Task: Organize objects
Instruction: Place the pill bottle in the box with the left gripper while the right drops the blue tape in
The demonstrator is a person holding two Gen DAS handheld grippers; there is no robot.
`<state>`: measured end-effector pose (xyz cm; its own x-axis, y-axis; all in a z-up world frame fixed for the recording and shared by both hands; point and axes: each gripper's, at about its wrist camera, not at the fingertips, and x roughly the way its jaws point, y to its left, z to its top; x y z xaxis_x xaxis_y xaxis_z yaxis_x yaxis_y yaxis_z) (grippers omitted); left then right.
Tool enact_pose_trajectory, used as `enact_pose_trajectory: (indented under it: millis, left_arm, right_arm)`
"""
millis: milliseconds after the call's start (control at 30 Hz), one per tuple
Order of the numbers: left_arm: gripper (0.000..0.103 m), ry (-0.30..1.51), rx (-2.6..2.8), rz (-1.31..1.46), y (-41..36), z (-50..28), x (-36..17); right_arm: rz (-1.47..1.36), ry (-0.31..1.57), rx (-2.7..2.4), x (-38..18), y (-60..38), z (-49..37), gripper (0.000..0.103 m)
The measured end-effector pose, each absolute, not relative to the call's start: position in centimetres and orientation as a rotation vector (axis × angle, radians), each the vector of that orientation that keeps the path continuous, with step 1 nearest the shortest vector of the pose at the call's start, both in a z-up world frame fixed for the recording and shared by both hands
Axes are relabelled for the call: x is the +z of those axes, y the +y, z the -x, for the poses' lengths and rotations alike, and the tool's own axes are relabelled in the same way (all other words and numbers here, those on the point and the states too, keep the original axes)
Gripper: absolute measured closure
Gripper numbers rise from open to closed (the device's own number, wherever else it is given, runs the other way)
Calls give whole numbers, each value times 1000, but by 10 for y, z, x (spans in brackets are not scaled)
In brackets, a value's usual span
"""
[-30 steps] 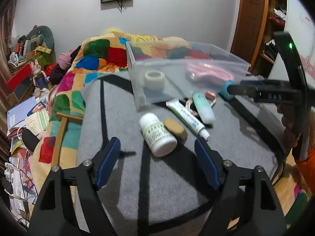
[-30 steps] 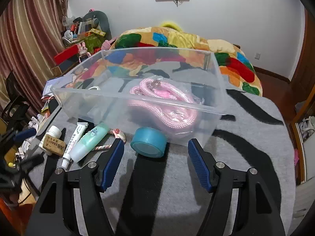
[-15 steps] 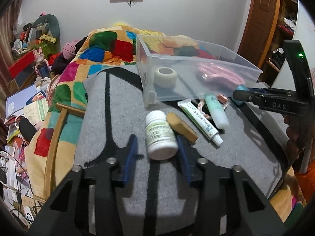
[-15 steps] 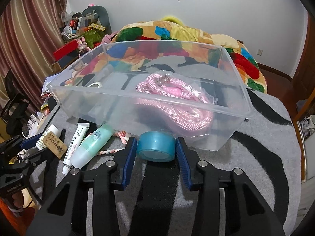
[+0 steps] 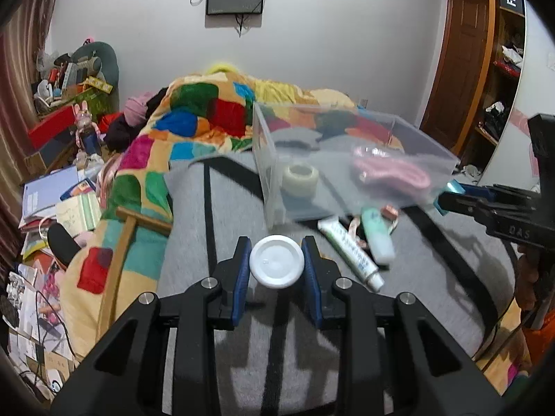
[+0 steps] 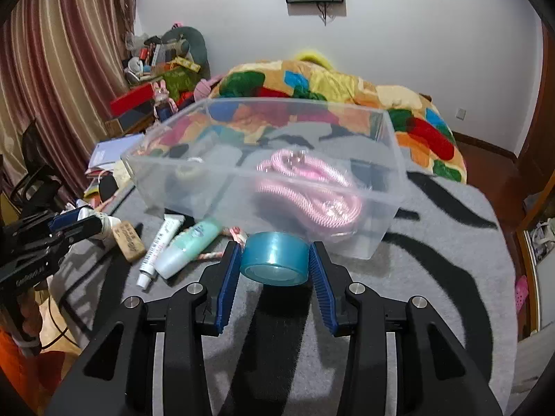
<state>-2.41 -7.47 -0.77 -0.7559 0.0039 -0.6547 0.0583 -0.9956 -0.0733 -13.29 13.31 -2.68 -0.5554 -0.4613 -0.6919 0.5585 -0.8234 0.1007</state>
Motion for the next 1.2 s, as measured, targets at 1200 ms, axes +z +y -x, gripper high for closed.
enact_pose_trajectory:
  millis: [1200]
  left_arm:
    - [73,196,-3000,-1159,-40,148,12]
  right_arm:
    - [-991,142,-2391,-16,125,202,65]
